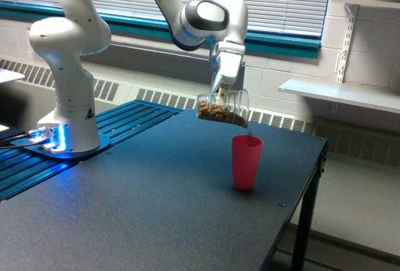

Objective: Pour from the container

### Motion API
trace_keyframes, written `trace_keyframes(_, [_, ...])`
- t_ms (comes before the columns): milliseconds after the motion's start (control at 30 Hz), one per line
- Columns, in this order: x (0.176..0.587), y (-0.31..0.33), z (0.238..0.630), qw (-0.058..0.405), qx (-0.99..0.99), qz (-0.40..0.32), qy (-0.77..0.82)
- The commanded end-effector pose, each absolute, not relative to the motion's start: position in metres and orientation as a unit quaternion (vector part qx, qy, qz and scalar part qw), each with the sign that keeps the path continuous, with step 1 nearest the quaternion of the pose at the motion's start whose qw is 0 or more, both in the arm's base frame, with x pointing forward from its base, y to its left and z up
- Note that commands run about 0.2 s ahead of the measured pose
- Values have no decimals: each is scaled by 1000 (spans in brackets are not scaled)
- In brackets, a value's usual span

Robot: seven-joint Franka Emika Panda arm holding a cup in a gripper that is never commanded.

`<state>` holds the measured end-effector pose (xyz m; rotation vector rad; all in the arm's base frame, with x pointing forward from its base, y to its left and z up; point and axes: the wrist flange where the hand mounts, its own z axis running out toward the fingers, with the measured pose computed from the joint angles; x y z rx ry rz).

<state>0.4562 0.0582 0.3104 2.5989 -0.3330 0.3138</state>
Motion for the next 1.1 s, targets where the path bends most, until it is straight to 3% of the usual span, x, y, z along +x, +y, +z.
trace_keyframes(33, [457, 62, 313, 261, 952, 116, -112])
trace_keyframes(1100, [457, 68, 317, 297, 945, 101, -98])
